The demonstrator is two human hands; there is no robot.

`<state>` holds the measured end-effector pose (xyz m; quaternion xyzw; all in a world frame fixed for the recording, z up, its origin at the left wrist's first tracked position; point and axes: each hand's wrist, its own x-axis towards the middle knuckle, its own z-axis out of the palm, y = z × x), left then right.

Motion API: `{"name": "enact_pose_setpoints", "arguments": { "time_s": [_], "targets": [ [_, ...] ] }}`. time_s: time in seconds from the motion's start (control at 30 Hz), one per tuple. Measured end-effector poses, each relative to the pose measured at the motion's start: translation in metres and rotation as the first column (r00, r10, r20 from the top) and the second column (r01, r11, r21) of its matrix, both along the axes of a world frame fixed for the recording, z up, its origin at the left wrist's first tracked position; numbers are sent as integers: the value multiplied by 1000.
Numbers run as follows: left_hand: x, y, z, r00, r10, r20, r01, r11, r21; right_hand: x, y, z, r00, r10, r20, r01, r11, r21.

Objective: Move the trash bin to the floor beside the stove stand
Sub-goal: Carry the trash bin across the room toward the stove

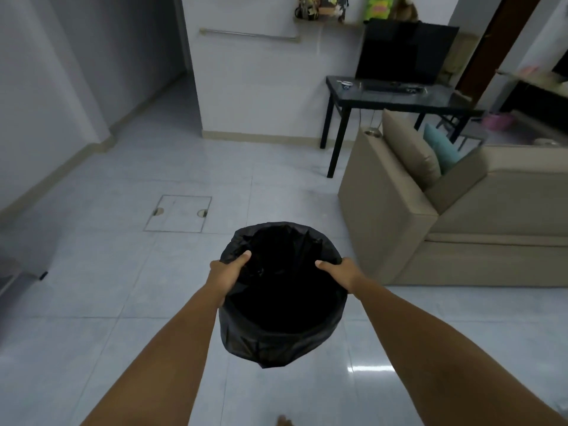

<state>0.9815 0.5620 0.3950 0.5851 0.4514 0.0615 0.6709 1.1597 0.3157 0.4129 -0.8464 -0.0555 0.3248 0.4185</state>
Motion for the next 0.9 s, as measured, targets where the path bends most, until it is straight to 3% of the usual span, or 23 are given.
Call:
{"name": "enact_pose_setpoints", "arguments": {
  "time_s": [0.6,0.9],
  "targets": [
    [268,162,-19,990,137,-19,-137,990,-23,288,179,-17,995,101,-4,-101,993,-56],
    [396,259,5,986,159,-58,-159,987,0,419,293,-24,991,126,-50,-130,988,-83]
  ]
}}
